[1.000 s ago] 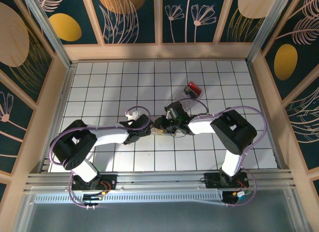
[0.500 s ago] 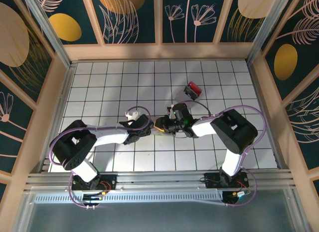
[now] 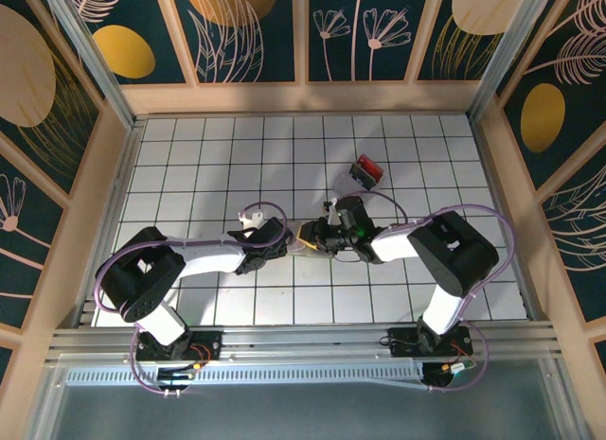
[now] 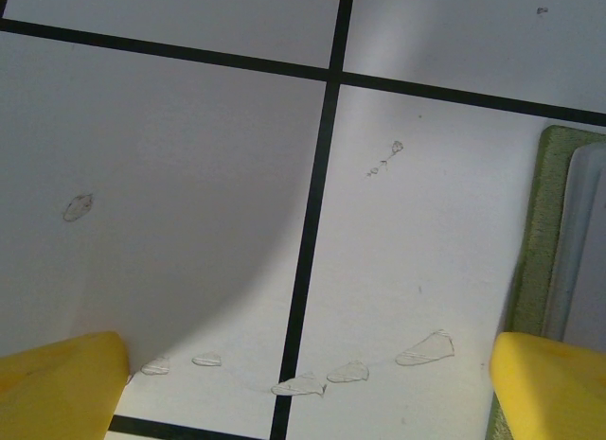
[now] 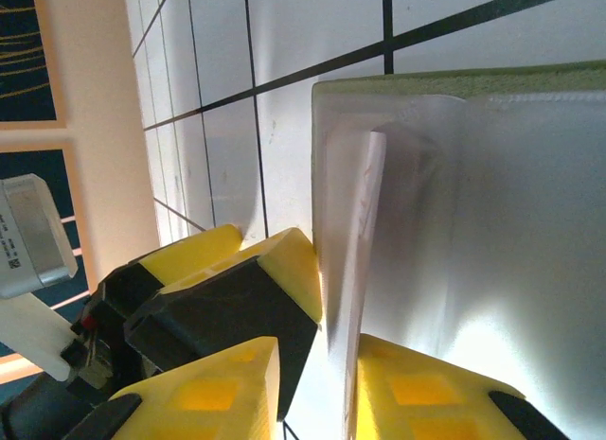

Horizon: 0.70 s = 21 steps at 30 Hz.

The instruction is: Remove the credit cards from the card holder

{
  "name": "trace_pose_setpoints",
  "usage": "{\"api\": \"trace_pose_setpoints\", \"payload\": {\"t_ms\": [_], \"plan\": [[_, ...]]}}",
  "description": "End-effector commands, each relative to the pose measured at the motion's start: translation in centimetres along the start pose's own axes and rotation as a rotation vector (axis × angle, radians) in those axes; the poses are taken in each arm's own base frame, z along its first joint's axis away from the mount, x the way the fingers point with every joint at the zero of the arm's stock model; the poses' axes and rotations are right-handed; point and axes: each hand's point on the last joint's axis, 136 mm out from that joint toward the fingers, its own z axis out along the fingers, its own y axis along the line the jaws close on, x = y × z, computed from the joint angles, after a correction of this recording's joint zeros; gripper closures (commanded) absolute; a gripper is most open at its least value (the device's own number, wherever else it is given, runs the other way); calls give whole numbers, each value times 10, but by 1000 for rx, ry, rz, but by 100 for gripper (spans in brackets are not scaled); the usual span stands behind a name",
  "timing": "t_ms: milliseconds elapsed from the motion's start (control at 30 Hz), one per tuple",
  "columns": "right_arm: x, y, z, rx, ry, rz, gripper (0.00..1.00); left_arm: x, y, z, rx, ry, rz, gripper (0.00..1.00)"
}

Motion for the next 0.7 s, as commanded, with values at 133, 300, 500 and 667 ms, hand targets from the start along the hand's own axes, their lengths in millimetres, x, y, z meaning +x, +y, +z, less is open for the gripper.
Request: {"api": "trace_pose_setpoints", "payload": {"t_ms": [133, 300, 500, 667], "plan": [[-7, 12, -11, -34, -28, -26, 75, 28, 13, 10, -43, 98, 25, 1], [-10, 0, -13, 21, -34, -14, 78, 28, 14, 11, -48, 98, 23, 1], [-15, -13, -18, 84, -50, 2, 84, 30, 14, 11, -48, 102, 27, 1], [-18, -18, -20, 114, -61, 2, 88, 30, 14, 11, -47, 103, 27, 1]]}}
